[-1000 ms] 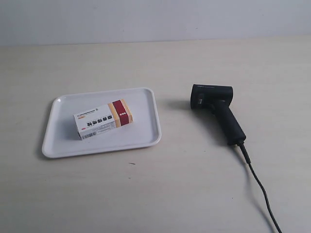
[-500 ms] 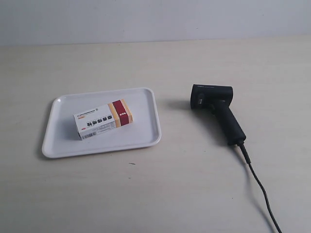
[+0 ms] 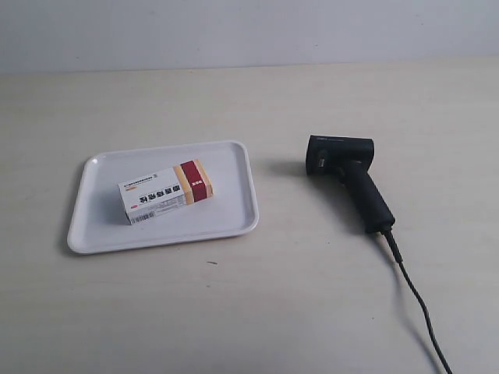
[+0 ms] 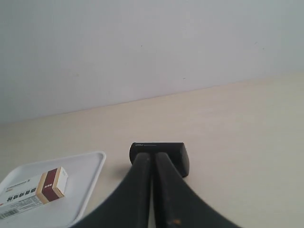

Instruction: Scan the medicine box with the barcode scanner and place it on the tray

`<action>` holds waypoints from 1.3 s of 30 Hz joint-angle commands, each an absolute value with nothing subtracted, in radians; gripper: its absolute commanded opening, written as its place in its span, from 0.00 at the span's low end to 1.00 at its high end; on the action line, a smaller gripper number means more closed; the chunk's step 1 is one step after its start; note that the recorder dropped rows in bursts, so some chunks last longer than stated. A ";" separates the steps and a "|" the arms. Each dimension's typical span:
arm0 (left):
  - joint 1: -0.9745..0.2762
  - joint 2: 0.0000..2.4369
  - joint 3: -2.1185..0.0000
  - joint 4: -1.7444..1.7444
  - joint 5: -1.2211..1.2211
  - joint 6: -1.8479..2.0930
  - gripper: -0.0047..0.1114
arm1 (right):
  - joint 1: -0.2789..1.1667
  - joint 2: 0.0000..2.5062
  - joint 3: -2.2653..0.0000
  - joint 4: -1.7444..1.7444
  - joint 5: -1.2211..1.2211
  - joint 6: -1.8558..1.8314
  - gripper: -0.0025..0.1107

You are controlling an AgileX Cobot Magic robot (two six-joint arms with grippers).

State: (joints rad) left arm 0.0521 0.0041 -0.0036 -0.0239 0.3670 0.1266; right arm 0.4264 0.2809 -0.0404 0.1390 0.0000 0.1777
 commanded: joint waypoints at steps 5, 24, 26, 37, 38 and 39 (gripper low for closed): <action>0.048 0.000 0.000 -0.030 0.358 0.123 0.06 | 0.425 0.217 -0.014 0.086 0.013 0.226 0.05; 0.048 0.000 0.000 -0.030 0.358 0.123 0.06 | -0.014 0.000 0.000 0.065 0.128 0.021 0.05; 0.048 0.000 0.000 -0.030 0.358 0.123 0.06 | -0.014 0.000 0.000 0.064 0.137 0.006 0.05; 0.048 0.000 0.000 -0.030 0.358 0.123 0.06 | -0.014 0.000 0.000 0.074 0.132 0.000 0.05; 0.048 0.000 0.000 -0.030 0.358 0.123 0.06 | -0.014 0.000 0.000 0.074 0.132 0.000 0.05; 0.048 0.000 0.000 -0.030 0.358 0.123 0.06 | -0.014 0.000 0.000 0.074 0.132 0.000 0.05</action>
